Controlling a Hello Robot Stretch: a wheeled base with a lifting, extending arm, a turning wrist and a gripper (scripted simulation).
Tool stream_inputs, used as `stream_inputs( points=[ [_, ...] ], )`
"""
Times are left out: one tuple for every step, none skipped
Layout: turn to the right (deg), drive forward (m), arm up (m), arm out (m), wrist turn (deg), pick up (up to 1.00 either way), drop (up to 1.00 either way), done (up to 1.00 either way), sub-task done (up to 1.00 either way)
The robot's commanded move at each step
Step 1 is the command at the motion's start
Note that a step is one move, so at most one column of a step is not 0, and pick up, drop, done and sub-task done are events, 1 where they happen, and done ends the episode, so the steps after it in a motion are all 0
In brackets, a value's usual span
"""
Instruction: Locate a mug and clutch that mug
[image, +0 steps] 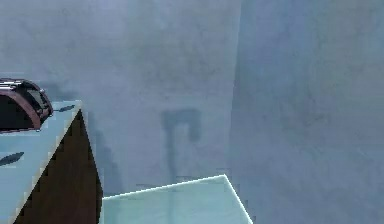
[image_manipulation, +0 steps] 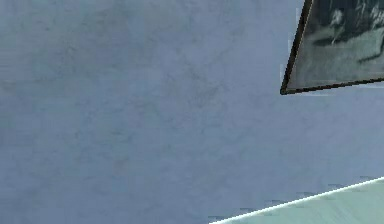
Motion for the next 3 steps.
stream_inputs(
  points=[
    [0.0,0.85,0.00,0.00,0.0,0.00,0.00,0.00,0.00],
    [-45.0,0.00,0.00,0.00,0.0,0.00,0.00,0.00,0.00],
    [-27.0,0.00,0.00,0.00,0.0,0.00,0.00,0.00,0.00]
  ],
)
